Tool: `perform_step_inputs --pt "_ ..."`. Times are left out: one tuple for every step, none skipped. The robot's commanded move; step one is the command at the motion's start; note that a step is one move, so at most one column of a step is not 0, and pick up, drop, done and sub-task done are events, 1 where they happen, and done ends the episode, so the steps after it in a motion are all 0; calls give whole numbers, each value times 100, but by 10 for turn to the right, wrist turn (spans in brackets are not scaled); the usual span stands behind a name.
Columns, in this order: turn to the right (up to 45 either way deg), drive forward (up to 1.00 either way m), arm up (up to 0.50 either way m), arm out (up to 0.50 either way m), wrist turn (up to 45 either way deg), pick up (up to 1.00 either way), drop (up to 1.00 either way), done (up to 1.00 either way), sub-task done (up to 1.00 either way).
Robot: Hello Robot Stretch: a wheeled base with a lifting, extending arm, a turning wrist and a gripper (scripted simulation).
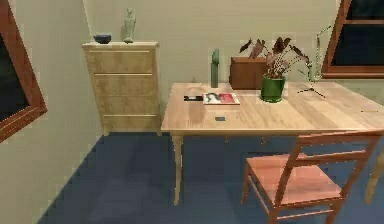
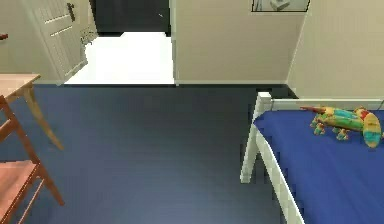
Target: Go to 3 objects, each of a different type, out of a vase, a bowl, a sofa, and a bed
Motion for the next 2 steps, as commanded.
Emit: perform_step_inputs --pt "30 0 0 0 0 0 0 0 0" --pt "0 25 0 0 0 0 0 0 0"
